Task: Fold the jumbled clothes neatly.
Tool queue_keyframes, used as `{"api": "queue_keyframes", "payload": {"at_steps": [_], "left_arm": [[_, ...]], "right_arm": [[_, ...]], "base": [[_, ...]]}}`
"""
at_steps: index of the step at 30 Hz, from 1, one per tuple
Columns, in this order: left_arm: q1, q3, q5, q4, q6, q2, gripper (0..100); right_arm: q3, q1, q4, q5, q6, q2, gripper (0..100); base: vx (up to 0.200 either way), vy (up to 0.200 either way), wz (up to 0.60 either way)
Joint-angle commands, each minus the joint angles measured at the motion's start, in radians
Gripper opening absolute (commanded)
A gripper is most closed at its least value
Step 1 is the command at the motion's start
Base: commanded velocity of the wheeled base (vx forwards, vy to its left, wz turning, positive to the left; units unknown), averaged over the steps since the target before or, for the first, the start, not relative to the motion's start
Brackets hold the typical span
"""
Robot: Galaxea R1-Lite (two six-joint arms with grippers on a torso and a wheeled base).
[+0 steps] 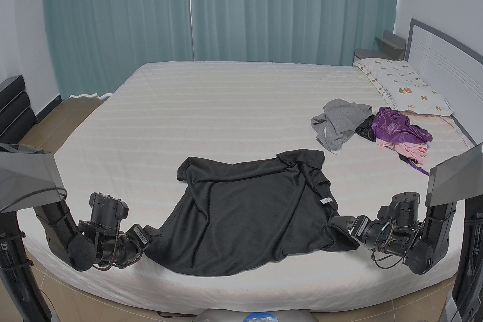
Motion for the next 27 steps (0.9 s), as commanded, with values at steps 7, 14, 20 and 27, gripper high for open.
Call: {"api": "queue_keyframes", "payload": {"at_steps": [7,14,20,27], "left_arm": [[-0.036,-0.016,0.054,-0.006,0.007,0.079,100],[-0.036,-0.022,0.083,-0.070,0.032,0.119,100],[-0.037,-0.022,0.129,-0.138,0.064,0.162,100],[-0.045,-0.020,0.132,-0.138,0.065,0.168,0]], "right_arm": [[0.005,0.001,-0.001,-0.002,-0.005,0.006,100],[0.005,0.002,-0.001,-0.003,-0.008,0.009,100],[0.005,0.004,-0.001,-0.008,-0.014,0.023,100],[0.005,0.004,0.000,-0.008,-0.023,0.023,100]], "base": [[0.000,0.000,0.00],[0.000,0.000,0.00],[0.000,0.000,0.00],[0.000,0.000,0.00]]}}
